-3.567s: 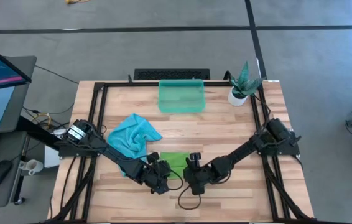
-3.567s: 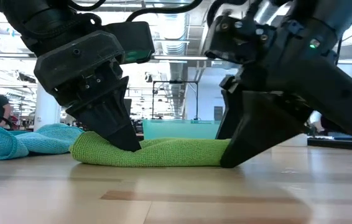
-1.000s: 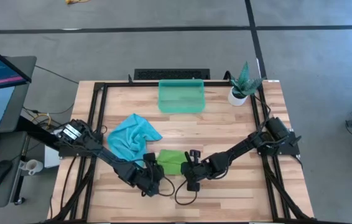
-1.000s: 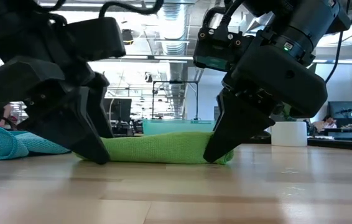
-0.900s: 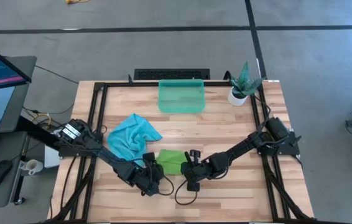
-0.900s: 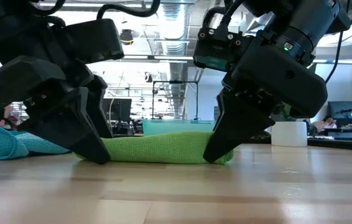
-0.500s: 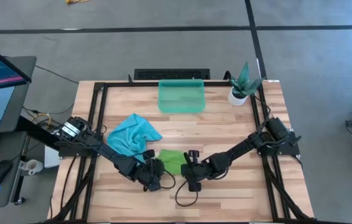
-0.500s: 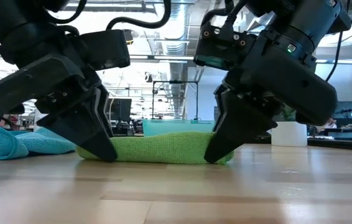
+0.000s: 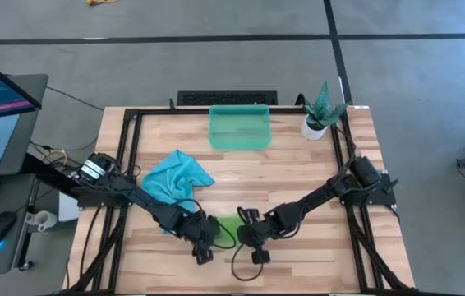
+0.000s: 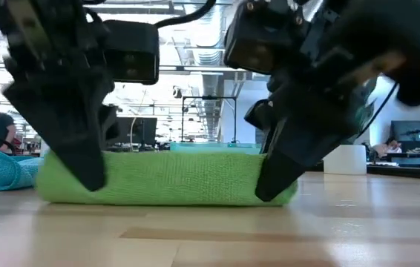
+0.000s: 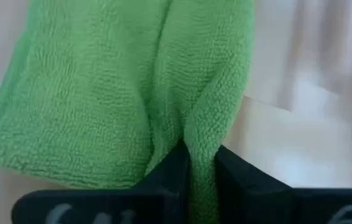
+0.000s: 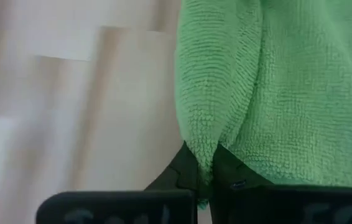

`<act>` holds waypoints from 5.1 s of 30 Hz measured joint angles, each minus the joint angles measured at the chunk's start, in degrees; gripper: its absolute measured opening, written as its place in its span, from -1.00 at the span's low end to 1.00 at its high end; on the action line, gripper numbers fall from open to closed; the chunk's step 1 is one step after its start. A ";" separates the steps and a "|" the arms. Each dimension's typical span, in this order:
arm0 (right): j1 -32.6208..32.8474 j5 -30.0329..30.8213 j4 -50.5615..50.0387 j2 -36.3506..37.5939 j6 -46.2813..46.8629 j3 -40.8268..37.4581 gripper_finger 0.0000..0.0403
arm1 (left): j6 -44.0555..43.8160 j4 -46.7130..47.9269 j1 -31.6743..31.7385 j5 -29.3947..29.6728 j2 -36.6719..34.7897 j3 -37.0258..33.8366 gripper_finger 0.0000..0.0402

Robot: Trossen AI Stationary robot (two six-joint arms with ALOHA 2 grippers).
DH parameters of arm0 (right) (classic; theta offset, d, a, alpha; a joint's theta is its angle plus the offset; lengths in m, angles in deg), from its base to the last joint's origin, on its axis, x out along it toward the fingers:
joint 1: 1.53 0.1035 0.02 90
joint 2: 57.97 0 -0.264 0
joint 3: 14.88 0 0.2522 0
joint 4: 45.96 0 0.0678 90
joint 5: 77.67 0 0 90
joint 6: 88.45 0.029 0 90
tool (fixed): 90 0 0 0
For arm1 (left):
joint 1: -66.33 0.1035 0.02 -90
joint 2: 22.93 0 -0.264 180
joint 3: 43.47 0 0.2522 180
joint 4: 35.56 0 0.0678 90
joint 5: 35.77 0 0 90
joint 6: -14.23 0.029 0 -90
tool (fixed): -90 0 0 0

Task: Roll microfiber towels into tight, uniform cylinder then place into a basket
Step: Roll the green microfiber cloth

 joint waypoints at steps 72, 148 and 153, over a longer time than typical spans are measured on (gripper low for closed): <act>-12.35 -41.84 4.73 -7.76 27.45 2.03 -0.90 | -18.31 -1.89 1.98 -13.42 -0.22 -1.25 -0.85; -11.43 -34.06 7.93 -7.54 29.04 1.97 -0.65 | -5.85 0.67 -8.73 16.90 1.66 -1.03 -0.42; -11.15 -33.51 7.94 -7.54 29.61 1.97 -0.46 | -5.54 0.58 -8.84 16.87 1.70 -1.10 -0.42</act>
